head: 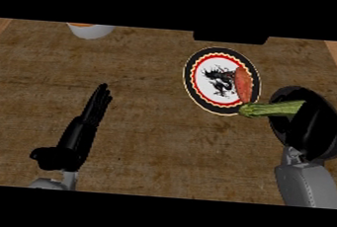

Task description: Pick the squash from the plate and place it in the pan

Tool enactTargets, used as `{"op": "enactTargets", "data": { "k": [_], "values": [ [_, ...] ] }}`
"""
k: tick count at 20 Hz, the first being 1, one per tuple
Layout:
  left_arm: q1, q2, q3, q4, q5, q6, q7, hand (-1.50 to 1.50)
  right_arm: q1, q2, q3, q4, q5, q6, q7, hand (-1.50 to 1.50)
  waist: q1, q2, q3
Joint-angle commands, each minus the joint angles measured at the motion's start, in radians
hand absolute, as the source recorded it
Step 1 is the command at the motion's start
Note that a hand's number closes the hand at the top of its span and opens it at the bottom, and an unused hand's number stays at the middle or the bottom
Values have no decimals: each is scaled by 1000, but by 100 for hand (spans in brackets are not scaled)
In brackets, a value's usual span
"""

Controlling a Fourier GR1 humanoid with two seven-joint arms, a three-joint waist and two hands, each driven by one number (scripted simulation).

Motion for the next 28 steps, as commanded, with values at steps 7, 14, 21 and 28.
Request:
{"op": "enactTargets", "data": {
  "k": [7,14,21,28],
  "values": [
    [10,21,37,-43,1,-45,8,0,-152,-165,-240,407,-284,-292,-314,150,19,3,1],
    [-12,-3,42,-9,-4,-57,-3,0,-288,-231,-306,676,-466,-129,-394,150,36,9,1],
    [-44,-21,27,-4,-33,-36,22,0,-376,-224,-330,891,-627,170,-534,-150,41,12,3],
    [-33,-44,6,-47,-56,-13,74,0,-434,-258,-482,1018,-746,39,-858,-150,30,9,4]
  ]
}}
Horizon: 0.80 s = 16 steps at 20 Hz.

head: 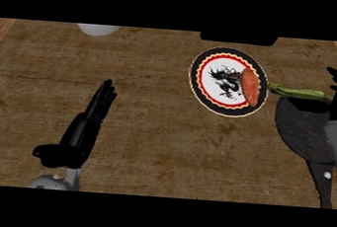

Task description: Pick the squash from the plate and place it in the pan

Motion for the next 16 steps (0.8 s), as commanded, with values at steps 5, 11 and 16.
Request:
{"op": "enactTargets", "data": {
  "k": [5,11,16],
  "values": [
    [43,6,21,0,6,-14,-24,0,21,9,-182,-25,-225,-21,-296,-150,-24,-8,-2],
    [68,6,22,-46,-8,-7,6,0,143,-13,-232,-160,-377,212,-291,-150,-49,-19,-4],
    [81,-4,32,-24,-17,-2,-27,0,285,10,-258,-283,-512,440,-320,-150,-55,-21,-5]
  ]
}}
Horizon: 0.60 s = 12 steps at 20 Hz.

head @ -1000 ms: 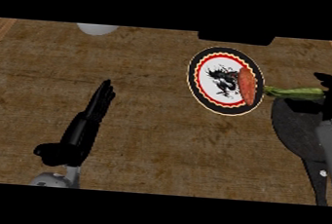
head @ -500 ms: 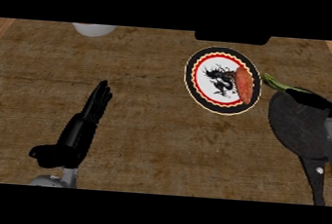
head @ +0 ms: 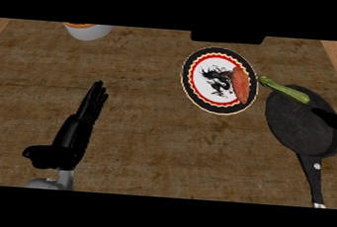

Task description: Pick the squash from the plate and place it in the pan

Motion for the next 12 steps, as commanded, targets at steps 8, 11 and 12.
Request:
{"op": "enactTargets", "data": {
  "k": [8,11,12],
  "values": [
    [-16,-19,25,53,-18,-21,-34,0,450,119,60,-542,-141,250,20,-150,-1,1,-1],
    [35,-44,-23,-26,-56,-9,5,0,499,85,39,-507,-153,287,-60,-150,11,4,0],
    [14,-59,-14,17,-74,-8,-16,0,500,100,57,-565,-150,261,-12,-150,12,4,0]
  ]
}}
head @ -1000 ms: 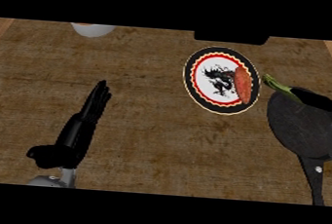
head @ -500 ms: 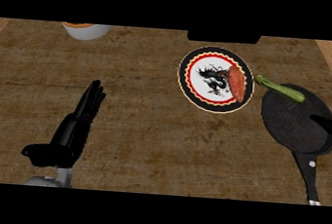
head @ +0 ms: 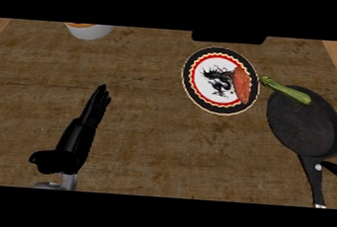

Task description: Pick the squash from the plate and place it in the pan

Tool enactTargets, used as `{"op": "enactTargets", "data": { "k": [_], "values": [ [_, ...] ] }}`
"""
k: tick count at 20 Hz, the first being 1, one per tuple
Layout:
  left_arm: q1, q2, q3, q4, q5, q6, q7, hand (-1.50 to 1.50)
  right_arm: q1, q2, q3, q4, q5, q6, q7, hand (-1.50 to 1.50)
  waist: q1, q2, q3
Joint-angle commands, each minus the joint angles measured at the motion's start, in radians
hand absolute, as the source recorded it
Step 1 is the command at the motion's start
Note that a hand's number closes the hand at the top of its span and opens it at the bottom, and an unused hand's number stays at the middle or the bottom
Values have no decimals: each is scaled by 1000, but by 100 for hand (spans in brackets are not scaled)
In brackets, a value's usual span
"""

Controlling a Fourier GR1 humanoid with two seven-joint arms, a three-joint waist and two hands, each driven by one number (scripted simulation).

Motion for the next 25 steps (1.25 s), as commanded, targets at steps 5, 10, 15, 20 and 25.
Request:
{"op": "enactTargets", "data": {
  "k": [5,10,15,20,25],
  "values": [
    [7,-20,28,16,-20,-28,-21,0,226,69,18,-266,-19,40,38,-150,6,2,0],
    [-16,-28,61,82,-7,-67,-53,0,226,30,-9,-292,-28,58,65,-150,5,2,0],
    [-60,-29,94,95,1,-87,-43,0,200,69,30,-311,51,-17,115,-150,7,3,0],
    [23,-50,55,-29,-44,-68,-4,0,240,35,-26,-218,52,42,-7,-150,9,2,1],
    [-2,-85,31,-10,-63,-50,35,0,270,108,30,-371,154,-61,41,-150,7,2,0]
  ]
}}
